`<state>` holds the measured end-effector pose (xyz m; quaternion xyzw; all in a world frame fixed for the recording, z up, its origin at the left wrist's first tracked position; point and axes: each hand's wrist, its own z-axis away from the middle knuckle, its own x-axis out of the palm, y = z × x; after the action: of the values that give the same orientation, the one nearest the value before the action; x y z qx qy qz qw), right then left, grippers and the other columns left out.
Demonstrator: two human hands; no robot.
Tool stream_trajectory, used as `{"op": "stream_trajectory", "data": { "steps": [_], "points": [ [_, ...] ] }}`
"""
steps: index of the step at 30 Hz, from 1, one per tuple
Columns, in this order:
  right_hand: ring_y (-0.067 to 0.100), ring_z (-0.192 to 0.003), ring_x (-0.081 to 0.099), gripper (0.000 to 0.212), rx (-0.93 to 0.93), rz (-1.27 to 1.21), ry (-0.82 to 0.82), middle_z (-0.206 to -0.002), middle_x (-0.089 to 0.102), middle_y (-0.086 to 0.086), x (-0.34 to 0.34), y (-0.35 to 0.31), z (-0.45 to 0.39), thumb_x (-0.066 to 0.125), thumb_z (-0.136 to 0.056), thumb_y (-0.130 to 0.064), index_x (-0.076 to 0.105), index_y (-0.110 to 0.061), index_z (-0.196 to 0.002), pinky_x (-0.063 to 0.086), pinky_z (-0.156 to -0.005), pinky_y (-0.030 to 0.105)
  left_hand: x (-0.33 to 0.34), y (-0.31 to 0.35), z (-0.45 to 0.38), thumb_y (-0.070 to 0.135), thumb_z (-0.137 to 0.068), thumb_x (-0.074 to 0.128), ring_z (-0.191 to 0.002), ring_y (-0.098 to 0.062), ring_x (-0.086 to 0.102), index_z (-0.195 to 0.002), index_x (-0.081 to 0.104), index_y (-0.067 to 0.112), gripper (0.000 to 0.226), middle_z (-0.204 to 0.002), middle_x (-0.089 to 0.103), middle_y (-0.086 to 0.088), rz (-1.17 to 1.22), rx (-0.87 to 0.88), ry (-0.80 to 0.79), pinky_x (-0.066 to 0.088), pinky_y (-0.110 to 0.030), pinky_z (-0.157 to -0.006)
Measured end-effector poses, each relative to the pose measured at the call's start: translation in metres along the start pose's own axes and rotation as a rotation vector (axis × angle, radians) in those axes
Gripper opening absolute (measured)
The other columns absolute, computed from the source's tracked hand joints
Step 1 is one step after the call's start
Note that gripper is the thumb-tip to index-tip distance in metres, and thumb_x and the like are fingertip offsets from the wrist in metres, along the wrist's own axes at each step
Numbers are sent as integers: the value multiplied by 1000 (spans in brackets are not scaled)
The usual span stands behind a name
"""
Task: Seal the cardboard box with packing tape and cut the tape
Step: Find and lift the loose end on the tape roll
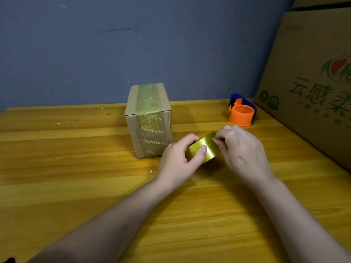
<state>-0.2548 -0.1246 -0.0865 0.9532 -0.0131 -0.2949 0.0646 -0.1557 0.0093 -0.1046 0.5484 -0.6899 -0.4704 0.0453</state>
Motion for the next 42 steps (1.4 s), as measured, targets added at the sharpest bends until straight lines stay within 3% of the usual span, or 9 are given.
{"op": "stream_trajectory", "data": {
  "steps": [5,8,13,16,25,29,33,38,42],
  "points": [
    [26,-66,48,9,32,-81,-99,-78,54,11,-4,-4,1,46,-91,-14,40,-11,-98,40,-52,38,0,1,-1,53,-74,45,-53,-22,46,-76,53,26,28,-49,42,3,-140,-4,43,34,-27,-50],
    [29,-66,51,8,48,-88,-153,-80,55,10,-8,-7,0,46,-91,-15,42,-11,-96,43,-50,40,2,2,0,52,-74,43,-58,-31,56,-80,56,21,35,-55,53,-2,-250,35,57,44,-33,-54],
    [22,-71,54,13,88,-55,-272,-82,55,0,-18,-13,-8,39,-92,-26,46,-15,-90,46,-52,34,5,0,0,51,-74,37,-65,-38,60,-84,58,16,42,-61,63,-10,-346,90,81,34,-27,-57],
    [20,-69,55,7,62,14,-315,-79,56,-2,-25,-17,-14,44,-88,-24,46,-17,-88,43,-51,30,7,0,1,52,-74,35,-67,-40,60,-86,57,14,45,-64,64,-12,-349,99,77,40,-32,-57],
    [20,-65,57,23,40,80,-403,-74,57,-5,-35,-32,-36,65,-81,-18,43,-20,-87,29,-51,25,4,-1,-5,52,-78,38,-72,-42,59,-96,54,18,41,-70,65,-18,-233,-7,55,45,-42,-63],
    [18,-76,59,11,118,-4,-430,-82,59,-6,-38,-27,-49,54,-91,-26,47,-20,-96,30,-55,25,3,-1,-11,56,-80,41,-75,-39,57,-87,53,19,39,-74,63,-11,-92,-84,24,46,-42,-65],
    [6,-73,41,17,178,-16,-429,-77,41,-14,-35,-13,-58,51,-92,-33,45,-25,-105,22,-48,16,2,-3,-15,64,-73,49,-66,-34,66,-76,51,19,45,-64,66,-8,167,-242,-2,53,-52,-63],
    [9,-71,49,25,268,-49,-475,-68,40,-14,-30,-8,-65,55,-90,-28,41,-27,-110,39,-56,29,1,4,-15,62,-72,52,-61,-28,68,-73,54,23,38,-58,69,-5,244,-292,-10,53,-54,-63],
    [14,-77,61,23,478,-178,-481,-76,58,-10,-24,-4,-69,63,-87,-27,49,-24,-105,51,-69,36,2,5,-14,62,-72,53,-61,-29,68,-75,54,22,40,-60,69,-5,251,-310,5,54,-55,-64]
  ]
}}
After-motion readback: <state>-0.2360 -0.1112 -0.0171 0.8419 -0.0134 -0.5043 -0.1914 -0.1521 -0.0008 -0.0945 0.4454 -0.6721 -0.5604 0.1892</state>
